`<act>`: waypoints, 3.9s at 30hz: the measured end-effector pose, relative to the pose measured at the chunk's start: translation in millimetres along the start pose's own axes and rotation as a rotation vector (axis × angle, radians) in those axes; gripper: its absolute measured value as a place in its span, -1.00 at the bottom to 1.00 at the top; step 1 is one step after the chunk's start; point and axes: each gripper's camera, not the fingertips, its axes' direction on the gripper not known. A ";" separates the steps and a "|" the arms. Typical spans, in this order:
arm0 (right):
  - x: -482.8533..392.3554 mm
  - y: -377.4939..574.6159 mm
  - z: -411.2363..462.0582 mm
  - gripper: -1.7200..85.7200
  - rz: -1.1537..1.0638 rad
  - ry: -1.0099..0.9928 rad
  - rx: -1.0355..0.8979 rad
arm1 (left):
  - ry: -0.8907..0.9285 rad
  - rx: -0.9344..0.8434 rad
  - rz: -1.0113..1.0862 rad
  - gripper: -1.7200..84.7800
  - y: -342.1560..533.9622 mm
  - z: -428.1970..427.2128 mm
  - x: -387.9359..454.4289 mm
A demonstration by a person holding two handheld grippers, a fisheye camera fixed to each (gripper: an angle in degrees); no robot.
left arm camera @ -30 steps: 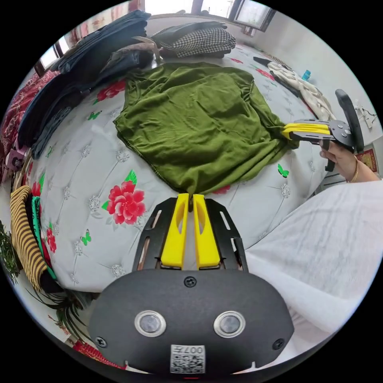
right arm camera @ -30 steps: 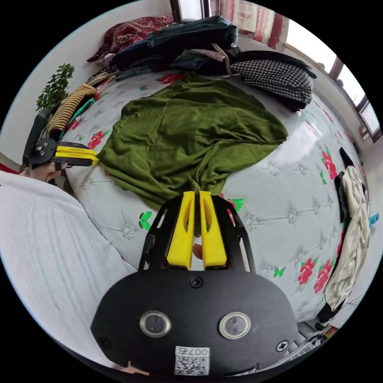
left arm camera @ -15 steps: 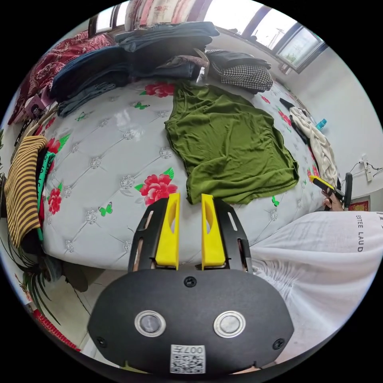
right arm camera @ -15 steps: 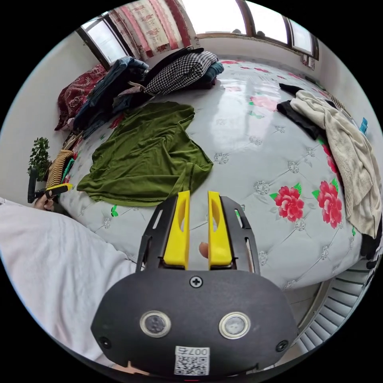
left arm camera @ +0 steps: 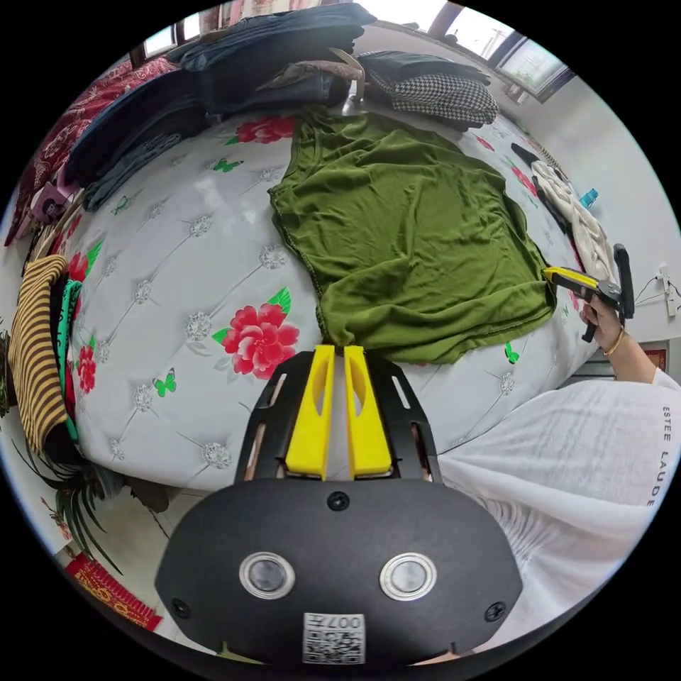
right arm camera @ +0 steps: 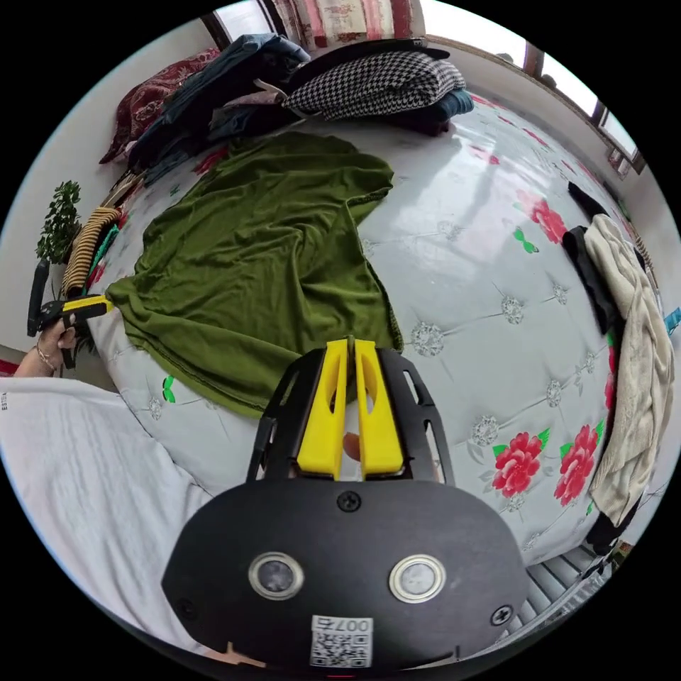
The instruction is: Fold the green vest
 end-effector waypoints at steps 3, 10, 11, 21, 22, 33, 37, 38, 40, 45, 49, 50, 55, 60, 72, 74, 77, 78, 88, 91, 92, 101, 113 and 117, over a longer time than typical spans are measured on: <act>16.5 13.8 -28.3 -0.96 0.082 -0.057 0.126 | 0.092 0.073 -0.032 -0.93 -11.8 -16.2 -4.0; 48.4 37.6 -21.9 -0.96 0.246 -0.125 0.070 | 0.160 0.053 -0.012 -0.74 -67.5 -0.5 15.3; 47.0 38.1 -19.7 -0.96 0.250 -0.120 0.058 | 0.157 0.042 -0.016 -0.73 -69.2 0.5 15.4; 36.2 35.5 -13.2 -0.96 0.219 -0.123 0.036 | 0.019 0.023 0.098 -0.71 -5.9 -2.8 11.6; 35.8 34.0 -12.3 -0.96 0.216 -0.125 0.028 | 0.016 0.032 0.142 -0.71 -7.8 -0.2 20.6; 46.6 44.7 -46.9 -0.96 0.227 -0.155 0.116 | -0.082 0.073 0.190 -0.97 -10.0 -29.6 52.1; 49.7 67.7 -62.2 -0.96 0.225 -0.194 0.152 | 0.098 0.070 0.063 -0.97 28.5 -64.1 22.7; 48.3 74.5 -66.9 -0.96 0.209 -0.212 0.160 | 0.129 0.068 0.034 -0.97 33.9 -68.3 17.7; 44.7 84.9 -74.2 -0.96 0.173 -0.237 0.168 | 0.237 0.069 -0.091 -0.97 56.0 -83.0 -2.4; 34.3 114.8 -76.5 -0.97 0.089 -0.214 0.131 | 0.222 0.066 -0.196 -0.79 94.0 -91.7 -23.8; 32.5 136.7 -57.9 -0.97 0.121 -0.237 0.103 | 0.245 0.013 -0.144 -0.72 96.2 -74.9 -9.0; 30.9 140.4 -53.8 -0.97 0.126 -0.246 0.103 | 0.239 0.009 -0.135 -0.72 94.3 -72.7 -5.1; 21.7 146.7 -45.4 -0.97 0.092 -0.237 0.097 | 0.111 -0.073 -0.006 -0.80 69.7 -60.9 37.3; 25.8 159.4 -65.4 -0.97 0.077 -0.214 0.144 | 0.220 -0.040 0.007 -0.97 76.8 -101.1 30.5; 16.1 203.7 -216.2 -0.97 -0.143 -0.306 0.475 | 0.505 0.675 -0.153 -0.98 196.7 -372.5 -78.3; 22.3 182.7 -167.5 -0.97 -0.084 -0.352 0.297 | 0.476 0.531 -0.248 -0.98 183.1 -336.9 -91.6; 29.6 142.9 -139.9 -0.97 -0.042 -0.400 0.289 | 0.587 0.460 -0.328 -0.98 146.7 -289.4 -110.3; 30.0 131.7 -140.4 -0.97 -0.044 -0.404 0.300 | 0.646 0.485 -0.332 -0.98 124.1 -288.9 -116.1; 6.1 66.8 -349.5 -0.97 -0.156 -0.326 0.919 | 0.661 1.016 -0.040 -0.98 42.3 -544.1 -99.0; 3.1 98.0 -375.8 -0.97 -0.210 -0.305 0.979 | 0.650 1.089 0.016 -0.98 80.6 -579.3 -92.6; 3.0 110.4 -379.0 -0.97 -0.229 -0.309 0.982 | 0.649 1.095 0.023 -0.98 88.4 -582.3 -91.9; -7.4 202.6 -355.2 -0.97 -0.283 -0.350 0.946 | 0.689 1.039 0.112 -0.98 194.2 -555.9 -68.1; -14.6 256.0 -131.6 -0.97 0.015 -0.343 0.276 | 0.776 0.520 -0.180 -0.98 270.3 -289.7 -104.0; -15.0 259.0 -115.4 -0.97 0.059 -0.379 0.207 | 0.799 0.420 -0.212 -0.98 271.1 -253.1 -109.5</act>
